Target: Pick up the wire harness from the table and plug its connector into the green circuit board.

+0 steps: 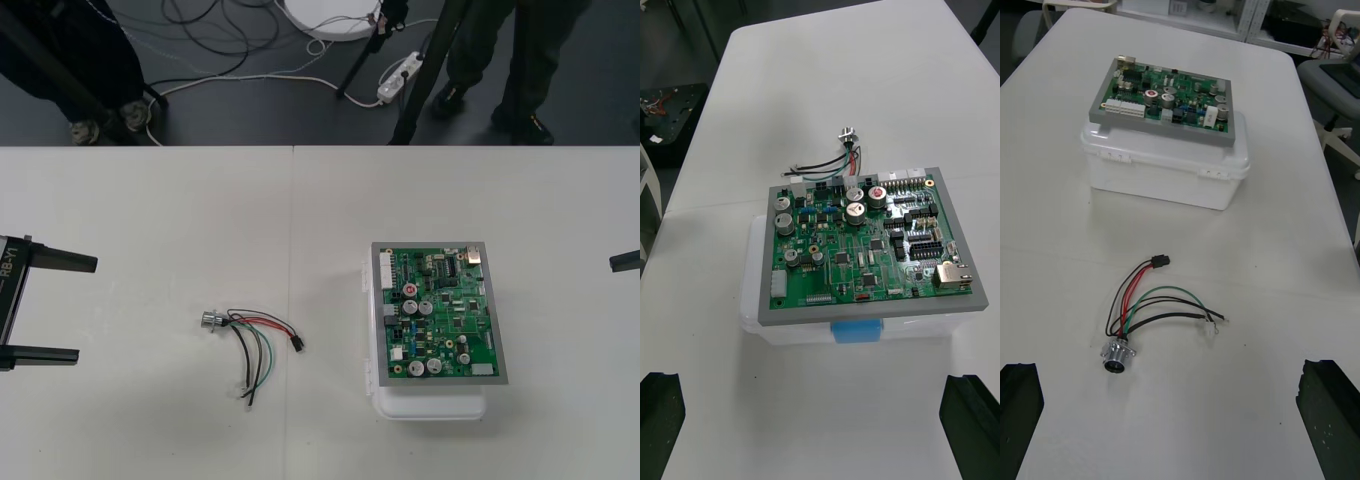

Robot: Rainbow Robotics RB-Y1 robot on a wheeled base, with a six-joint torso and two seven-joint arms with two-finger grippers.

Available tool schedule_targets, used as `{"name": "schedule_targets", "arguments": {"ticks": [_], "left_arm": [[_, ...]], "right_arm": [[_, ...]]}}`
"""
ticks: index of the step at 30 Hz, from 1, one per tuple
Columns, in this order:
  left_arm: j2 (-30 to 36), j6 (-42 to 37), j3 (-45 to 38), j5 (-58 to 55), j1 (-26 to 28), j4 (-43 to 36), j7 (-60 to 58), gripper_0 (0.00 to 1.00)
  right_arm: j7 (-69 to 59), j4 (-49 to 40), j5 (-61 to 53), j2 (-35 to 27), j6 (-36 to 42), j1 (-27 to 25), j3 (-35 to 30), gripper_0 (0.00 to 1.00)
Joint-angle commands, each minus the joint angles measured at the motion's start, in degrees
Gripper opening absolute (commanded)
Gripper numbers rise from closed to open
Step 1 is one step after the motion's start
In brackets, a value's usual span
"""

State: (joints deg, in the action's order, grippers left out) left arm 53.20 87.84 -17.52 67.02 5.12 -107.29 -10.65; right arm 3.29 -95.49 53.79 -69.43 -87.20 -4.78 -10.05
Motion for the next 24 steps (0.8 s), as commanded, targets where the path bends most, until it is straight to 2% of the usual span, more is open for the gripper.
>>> {"name": "schedule_targets", "arguments": {"ticks": [1, 24], "left_arm": [[-0.8, 2.2, -1.5, -0.2, 1.0, -1.4, -3.7, 1.00], [-0.8, 2.2, -1.5, -0.2, 1.0, -1.4, -3.7, 1.00]], "right_arm": [[0.7, -0.9, -0.1, -2.0, -0.5, -0.8, -2.0, 1.00], [0.7, -0.9, -0.1, -2.0, -0.5, -0.8, -2.0, 1.00]]}}
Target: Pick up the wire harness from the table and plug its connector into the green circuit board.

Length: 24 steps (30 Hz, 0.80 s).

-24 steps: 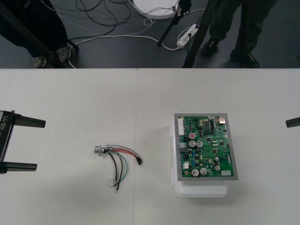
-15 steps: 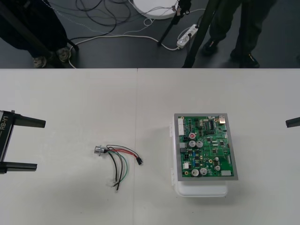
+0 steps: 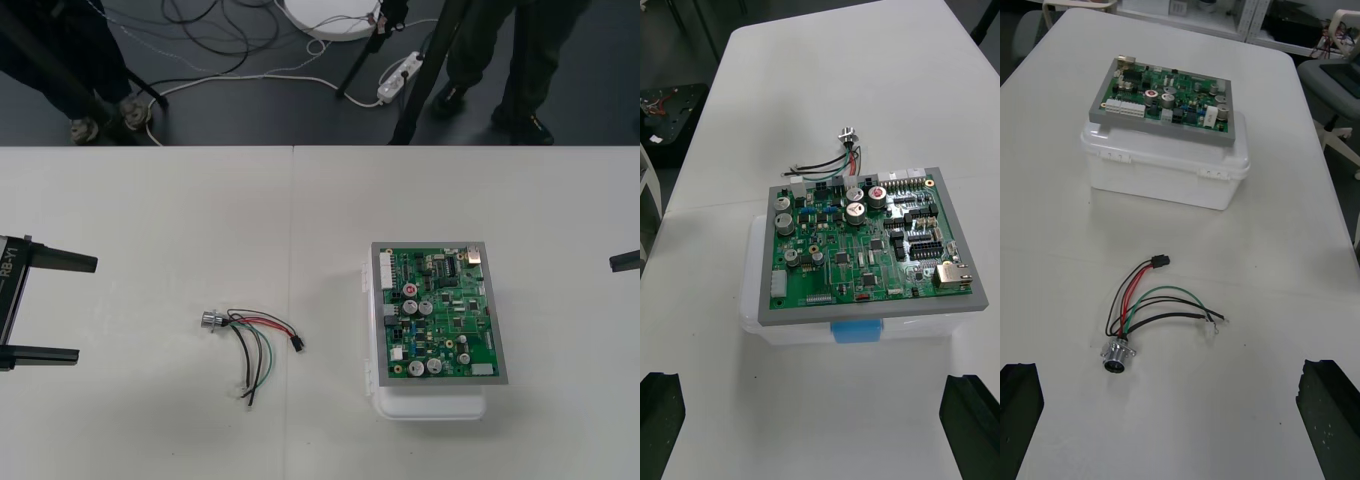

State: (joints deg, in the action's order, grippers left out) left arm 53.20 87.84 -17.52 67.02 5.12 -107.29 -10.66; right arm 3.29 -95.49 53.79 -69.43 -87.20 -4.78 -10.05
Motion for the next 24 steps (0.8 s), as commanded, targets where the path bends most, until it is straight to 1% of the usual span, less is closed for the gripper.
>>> {"name": "schedule_targets", "arguments": {"ticks": [1, 24], "left_arm": [[-0.8, 2.2, -1.5, -0.2, 1.0, -1.4, -3.7, 1.00], [-0.8, 2.2, -1.5, -0.2, 1.0, -1.4, -3.7, 1.00]], "right_arm": [[0.7, -0.9, -0.1, -2.0, -0.5, -0.8, -2.0, 1.00], [0.7, -0.9, -0.1, -2.0, -0.5, -0.8, -2.0, 1.00]]}}
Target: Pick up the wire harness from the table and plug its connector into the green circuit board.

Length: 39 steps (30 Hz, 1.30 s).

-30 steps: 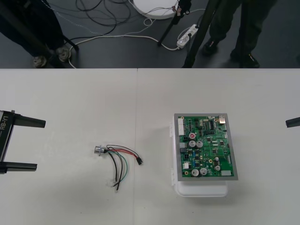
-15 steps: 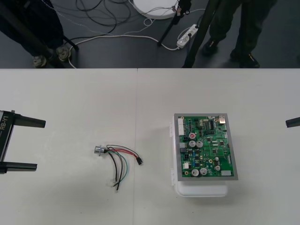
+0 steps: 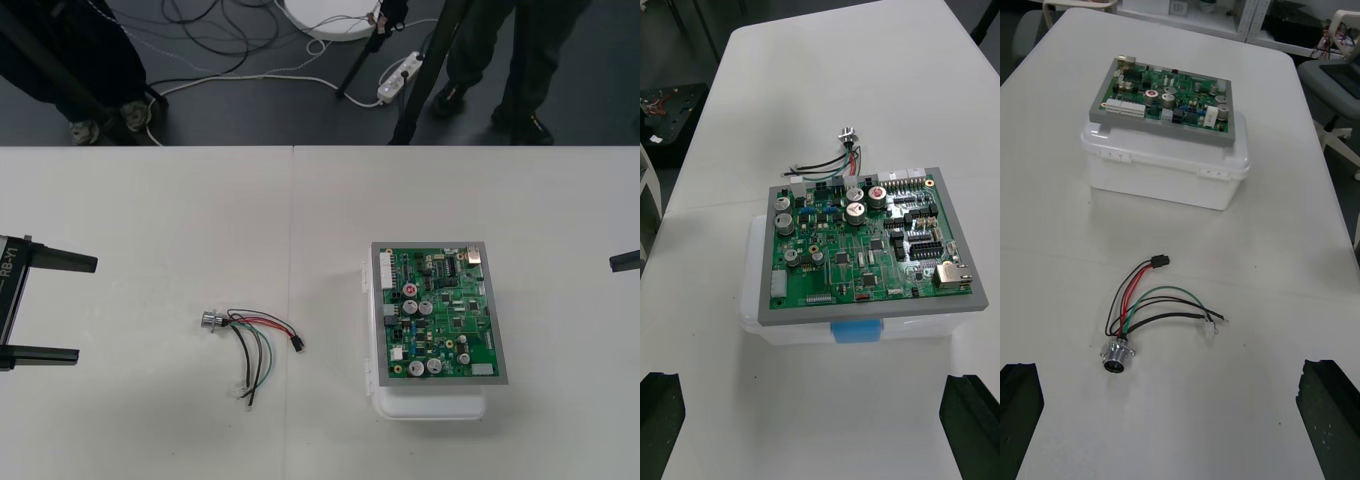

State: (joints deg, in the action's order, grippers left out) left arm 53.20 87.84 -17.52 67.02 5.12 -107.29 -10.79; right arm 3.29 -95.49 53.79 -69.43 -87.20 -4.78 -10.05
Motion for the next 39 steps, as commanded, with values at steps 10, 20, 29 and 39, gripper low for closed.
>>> {"name": "schedule_targets", "arguments": {"ticks": [10, 20, 29, 39], "left_arm": [[-0.8, 2.2, -1.5, -0.2, 1.0, -1.4, -3.5, 1.00], [-3.2, 2.2, 0.2, 0.7, 3.2, -0.4, -3.5, 1.00], [-4.1, 2.2, -0.3, 4.1, 3.5, -2.7, -3.5, 1.00], [-3.9, 2.2, 0.3, 13.0, 1.9, -8.1, -4.0, 1.00]], "right_arm": [[0.9, -0.5, 1.3, 2.1, -0.3, -2.7, 1.9, 1.00], [1.3, -0.1, 0.3, 1.8, 1.2, -2.8, 2.0, 1.00], [2.4, 0.6, -1.4, 1.7, 4.7, -2.8, 2.1, 1.00], [4.5, 3.8, -9.8, 0.7, 6.0, -1.0, 5.8, 1.00]]}}
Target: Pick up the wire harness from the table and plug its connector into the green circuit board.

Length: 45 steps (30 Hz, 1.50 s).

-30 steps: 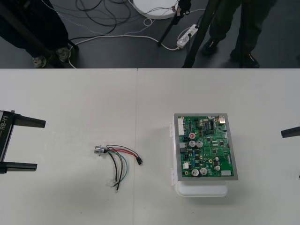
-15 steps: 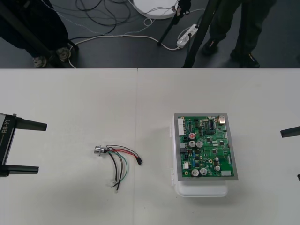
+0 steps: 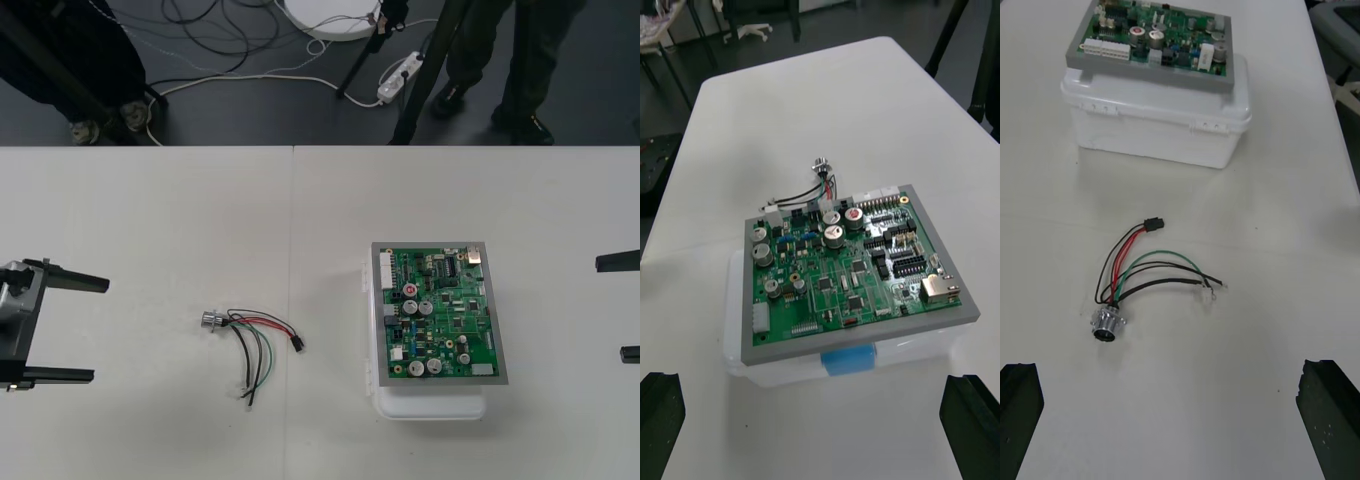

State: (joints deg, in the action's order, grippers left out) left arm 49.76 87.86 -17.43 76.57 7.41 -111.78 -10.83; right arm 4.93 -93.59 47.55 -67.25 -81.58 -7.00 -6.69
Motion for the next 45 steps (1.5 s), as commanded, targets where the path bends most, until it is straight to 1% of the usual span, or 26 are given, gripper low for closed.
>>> {"name": "schedule_targets", "arguments": {"ticks": [1, 5, 10, 17, 20, 22, 23, 25, 29, 32, 34, 38, 45], "left_arm": [[-0.2, 2.1, 0.8, 4.4, -0.8, -4.1, -4.0, 1.00], [1.0, 2.1, 3.9, 7.2, -1.7, -4.6, -4.1, 1.00], [3.2, 2.1, 8.9, 11.1, -2.9, -5.7, -4.2, 1.00], [4.1, 2.1, 12.6, 18.9, -5.2, -8.6, -4.9, 1.00], [4.3, 2.1, 14.4, 21.8, -6.4, -9.2, -5.5, 1.00], [4.4, 1.0, 16.2, 23.4, -7.5, -9.2, -6.0, 1.00], [4.4, 0.7, 16.6, 23.9, -7.8, -9.3, -6.1, 1.00], [4.4, -0.7, 18.4, 25.9, -8.8, -9.3, -6.7, 1.00], [4.5, -2.9, 21.7, 29.2, -10.5, -9.3, -7.4, 1.00], [4.5, -5.4, 24.8, 32.9, -11.9, -9.3, -8.4, 1.00], [4.5, -6.7, 26.2, 34.5, -12.4, -9.3, -9.0, 1.00], [4.5, -8.8, 29.5, 38.3, -13.7, -10.6, -13.5, 1.00], [4.4, -11.5, 34.9, 45.9, -15.1, -13.4, -20.9, 1.00]], "right_arm": [[3.2, 2.5, -4.7, -1.7, 0.4, 1.4, 3.1, 1.00], [4.7, 4.6, -8.2, -2.6, 0.1, 2.9, 6.1, 1.00], [11.9, 8.5, -14.9, -3.8, 0.1, 5.0, 11.3, 1.00], [18.7, 11.0, -17.8, -4.6, -0.2, 6.6, 15.6, 1.00], [21.4, 12.0, -21.1, -5.0, -0.3, 7.8, 19.5, 1.00], [24.3, 13.4, -24.4, -5.2, -0.9, 9.9, 24.2, 1.00], [25.0, 13.9, -25.1, -5.2, -1.2, 10.6, 25.3, 1.00], [27.9, 16.2, -27.1, -5.3, -2.1, 13.6, 30.0, 1.00], [31.7, 19.6, -29.6, -5.3, -3.0, 18.1, 36.3, 1.00], [35.5, 22.0, -32.0, -5.3, -4.0, 22.1, 42.5, 1.00], [37.3, 22.7, -32.8, -5.3, -4.4, 23.5, 44.6, 1.00], [41.0, 23.7, -33.9, -5.2, -4.4, 25.9, 47.8, 1.00], [45.0, 24.4, -35.2, -4.1, -4.3, 26.8, 48.0, 1.00]]}}
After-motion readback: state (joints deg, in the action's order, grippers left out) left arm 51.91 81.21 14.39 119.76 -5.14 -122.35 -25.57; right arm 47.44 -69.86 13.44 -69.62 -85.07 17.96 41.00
